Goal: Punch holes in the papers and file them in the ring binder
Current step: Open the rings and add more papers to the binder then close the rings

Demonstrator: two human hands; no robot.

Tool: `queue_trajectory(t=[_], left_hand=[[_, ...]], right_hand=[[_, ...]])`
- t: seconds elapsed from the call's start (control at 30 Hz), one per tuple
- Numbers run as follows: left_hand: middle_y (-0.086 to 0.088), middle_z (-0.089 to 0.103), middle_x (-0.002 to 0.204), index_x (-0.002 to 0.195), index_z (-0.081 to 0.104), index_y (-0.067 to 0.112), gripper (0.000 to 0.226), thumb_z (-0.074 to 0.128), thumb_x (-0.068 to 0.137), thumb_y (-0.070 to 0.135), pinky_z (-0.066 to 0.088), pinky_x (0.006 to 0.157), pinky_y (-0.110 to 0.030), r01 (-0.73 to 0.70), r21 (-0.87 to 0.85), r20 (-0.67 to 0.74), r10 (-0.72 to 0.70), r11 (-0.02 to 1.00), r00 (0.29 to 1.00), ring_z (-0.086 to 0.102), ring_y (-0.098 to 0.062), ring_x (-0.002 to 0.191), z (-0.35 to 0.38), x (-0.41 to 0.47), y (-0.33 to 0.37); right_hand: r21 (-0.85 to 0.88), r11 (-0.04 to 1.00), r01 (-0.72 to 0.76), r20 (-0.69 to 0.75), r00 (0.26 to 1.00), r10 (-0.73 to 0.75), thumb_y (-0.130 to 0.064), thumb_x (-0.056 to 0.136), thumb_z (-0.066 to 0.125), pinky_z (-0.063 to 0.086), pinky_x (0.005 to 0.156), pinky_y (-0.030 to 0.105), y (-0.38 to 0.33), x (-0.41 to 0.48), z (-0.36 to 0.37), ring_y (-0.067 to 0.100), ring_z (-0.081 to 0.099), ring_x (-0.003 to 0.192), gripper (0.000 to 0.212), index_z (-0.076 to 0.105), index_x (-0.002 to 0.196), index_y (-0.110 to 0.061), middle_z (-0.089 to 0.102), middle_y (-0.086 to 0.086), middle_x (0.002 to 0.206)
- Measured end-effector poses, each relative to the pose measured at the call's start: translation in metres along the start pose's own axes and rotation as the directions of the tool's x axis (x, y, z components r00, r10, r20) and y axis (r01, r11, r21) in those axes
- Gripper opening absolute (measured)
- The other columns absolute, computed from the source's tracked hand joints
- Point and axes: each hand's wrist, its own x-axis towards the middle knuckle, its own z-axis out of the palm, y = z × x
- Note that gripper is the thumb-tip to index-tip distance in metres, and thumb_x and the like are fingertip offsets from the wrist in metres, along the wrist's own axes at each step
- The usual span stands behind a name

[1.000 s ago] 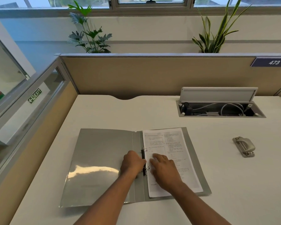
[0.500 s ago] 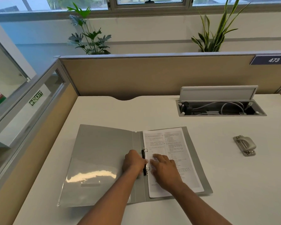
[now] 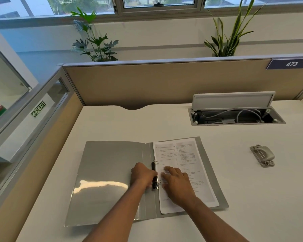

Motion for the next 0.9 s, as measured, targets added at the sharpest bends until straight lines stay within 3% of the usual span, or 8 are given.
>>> queue_trajectory(t=[0.2, 0.37, 0.53, 0.77, 0.9], left_hand=[[-0.010, 0.067, 0.061, 0.074, 0.061, 0.012, 0.029, 0.088, 0.085, 0.013, 0.056, 0.049, -0.029, -0.019, -0.145, 0.045, 0.026, 0.989, 0.999, 0.058, -0.019, 0.040, 0.001, 0.004, -0.004], [-0.012, 0.073, 0.066, 0.088, 0.073, 0.002, 0.019, 0.084, 0.087, 0.017, 0.055, 0.050, -0.028, -0.055, -0.175, 0.053, 0.065, 0.983, 0.996, 0.061, -0.020, 0.044, 0.001, 0.008, -0.003], [-0.015, 0.081, 0.080, 0.082, 0.075, 0.010, 0.010, 0.081, 0.089, 0.015, 0.052, 0.048, -0.025, -0.092, -0.105, 0.076, 0.100, 0.990, 0.992, 0.065, -0.021, 0.052, 0.004, 0.004, 0.004], [-0.005, 0.077, 0.073, 0.073, 0.076, 0.018, 0.015, 0.084, 0.085, 0.012, 0.055, 0.058, -0.028, -0.133, -0.030, 0.062, 0.135, 0.991, 0.989, 0.067, -0.018, 0.057, 0.008, 0.011, -0.003], [-0.001, 0.078, 0.074, 0.072, 0.076, 0.019, 0.016, 0.086, 0.084, 0.015, 0.067, 0.066, -0.038, -0.150, 0.028, 0.041, 0.149, 0.988, 0.988, 0.072, -0.018, 0.062, 0.009, 0.010, -0.006]], right_hand=[[0.003, 1.000, -0.011, 0.021, 1.000, 0.011, -0.035, 0.100, 0.054, 0.034, 0.115, 0.044, -0.001, -0.001, -0.003, 0.021, 0.038, 0.145, 0.041, 0.057, 0.140, -0.029, 0.040, -0.005, 0.161], [0.005, 1.000, -0.018, 0.030, 0.999, 0.017, -0.035, 0.100, 0.055, 0.034, 0.114, 0.043, -0.001, 0.000, -0.003, 0.021, 0.038, 0.145, 0.041, 0.057, 0.140, -0.030, 0.040, -0.005, 0.161], [0.030, 0.999, -0.029, 0.039, 0.999, 0.027, -0.032, 0.099, 0.053, 0.033, 0.115, 0.044, -0.001, -0.001, -0.003, 0.020, 0.037, 0.146, 0.048, 0.051, 0.146, -0.037, 0.040, -0.007, 0.161], [0.096, 0.994, -0.058, 0.050, 0.997, 0.053, -0.031, 0.096, 0.049, 0.035, 0.117, 0.043, 0.002, 0.000, 0.000, 0.017, 0.041, 0.144, 0.050, 0.047, 0.146, -0.031, 0.046, -0.007, 0.157], [0.090, 0.995, -0.037, 0.030, 0.999, 0.034, -0.029, 0.097, 0.050, 0.031, 0.120, 0.043, 0.001, -0.004, -0.001, 0.016, 0.037, 0.147, 0.061, 0.035, 0.156, -0.033, 0.042, -0.007, 0.160]])
